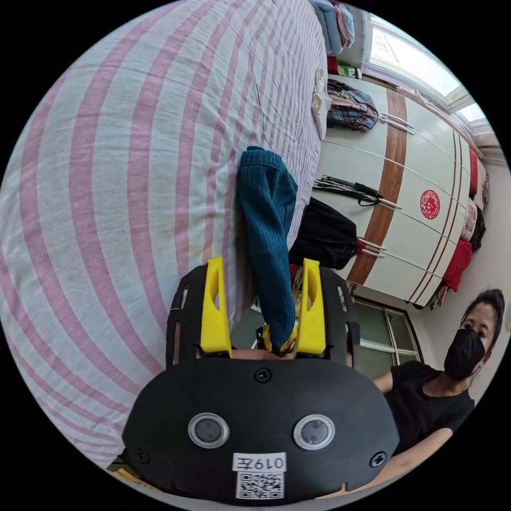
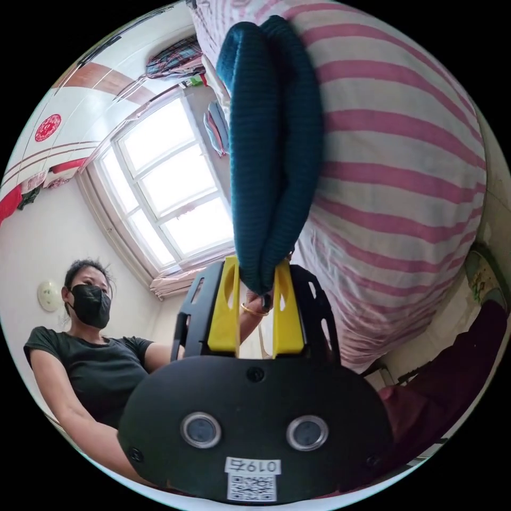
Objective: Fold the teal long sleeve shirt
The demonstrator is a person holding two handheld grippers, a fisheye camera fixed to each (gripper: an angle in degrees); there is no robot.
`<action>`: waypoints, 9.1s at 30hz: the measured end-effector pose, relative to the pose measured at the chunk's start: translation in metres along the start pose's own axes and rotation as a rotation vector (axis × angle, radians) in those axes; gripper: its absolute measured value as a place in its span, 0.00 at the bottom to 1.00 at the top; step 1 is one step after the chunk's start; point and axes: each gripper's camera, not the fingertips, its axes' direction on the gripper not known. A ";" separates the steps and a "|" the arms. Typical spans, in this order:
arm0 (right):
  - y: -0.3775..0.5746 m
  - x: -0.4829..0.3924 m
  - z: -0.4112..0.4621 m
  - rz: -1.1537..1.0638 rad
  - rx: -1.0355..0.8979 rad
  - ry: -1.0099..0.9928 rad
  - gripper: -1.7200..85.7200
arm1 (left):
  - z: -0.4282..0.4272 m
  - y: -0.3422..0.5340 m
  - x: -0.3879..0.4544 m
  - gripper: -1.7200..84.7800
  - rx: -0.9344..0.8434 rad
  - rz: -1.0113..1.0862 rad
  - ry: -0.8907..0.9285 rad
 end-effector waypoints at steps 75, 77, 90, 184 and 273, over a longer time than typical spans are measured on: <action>-1.103 0.137 0.196 -0.668 -1.113 0.264 0.11 | 0.261 -0.503 0.145 0.04 1.004 0.223 0.585; -1.129 0.207 0.191 -0.576 -1.125 0.415 0.11 | 0.302 -0.511 0.075 0.04 0.972 0.021 0.496; -1.177 0.417 0.168 -0.095 -1.013 0.625 0.12 | 0.336 -0.546 0.005 0.05 0.908 -0.180 0.478; -1.132 0.597 0.031 -0.349 -0.691 0.651 0.15 | 0.465 -0.953 0.118 0.03 0.327 0.295 -0.997; -1.205 0.472 0.045 -0.875 -0.835 0.856 0.15 | 0.274 -0.839 0.117 0.10 0.586 0.269 -0.506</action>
